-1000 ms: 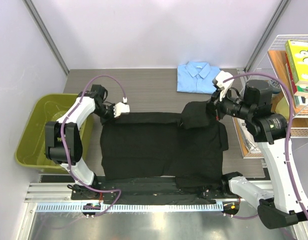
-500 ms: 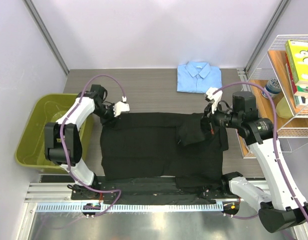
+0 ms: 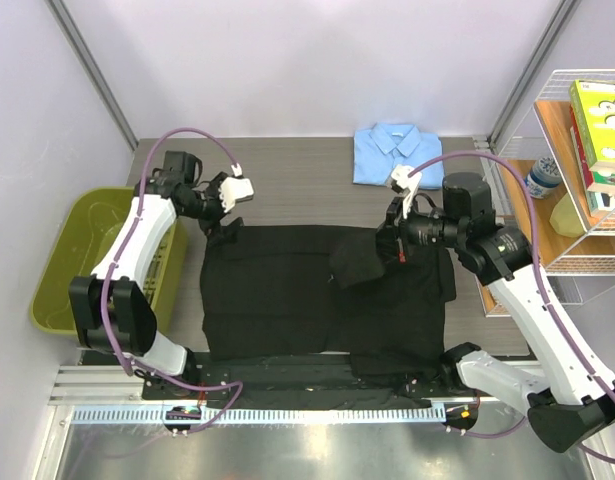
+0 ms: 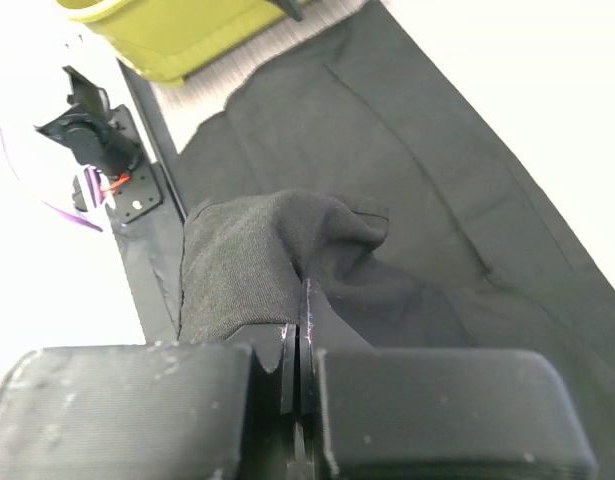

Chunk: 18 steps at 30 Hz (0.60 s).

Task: Fold and stack the long sleeve shirts
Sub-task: Fold the shirt

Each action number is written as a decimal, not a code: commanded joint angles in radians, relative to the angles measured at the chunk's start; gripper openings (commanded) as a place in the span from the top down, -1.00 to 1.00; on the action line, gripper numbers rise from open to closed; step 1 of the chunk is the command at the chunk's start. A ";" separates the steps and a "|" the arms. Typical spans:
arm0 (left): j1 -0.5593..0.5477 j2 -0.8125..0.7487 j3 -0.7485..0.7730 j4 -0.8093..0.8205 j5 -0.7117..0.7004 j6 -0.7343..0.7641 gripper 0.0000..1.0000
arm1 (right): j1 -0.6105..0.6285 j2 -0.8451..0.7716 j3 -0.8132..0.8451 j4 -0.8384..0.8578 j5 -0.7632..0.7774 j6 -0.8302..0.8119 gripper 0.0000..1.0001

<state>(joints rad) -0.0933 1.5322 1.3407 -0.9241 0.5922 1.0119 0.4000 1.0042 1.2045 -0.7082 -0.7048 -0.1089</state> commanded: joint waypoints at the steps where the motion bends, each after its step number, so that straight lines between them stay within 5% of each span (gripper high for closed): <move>1: -0.009 -0.072 0.052 0.050 0.069 -0.106 -0.99 | 0.046 -0.006 0.010 0.076 -0.012 0.049 0.98; 11: -0.028 -0.144 0.115 0.148 0.075 -0.344 -1.00 | 0.063 0.042 -0.086 0.108 0.121 0.025 0.98; 18: -0.223 -0.383 -0.133 0.441 -0.122 -0.400 -1.00 | 0.053 0.135 -0.108 0.170 0.074 0.070 0.98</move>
<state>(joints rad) -0.1829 1.2877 1.3273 -0.6708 0.5716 0.6437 0.4549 1.1286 1.1103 -0.6334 -0.6212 -0.0738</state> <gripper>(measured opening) 0.996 0.026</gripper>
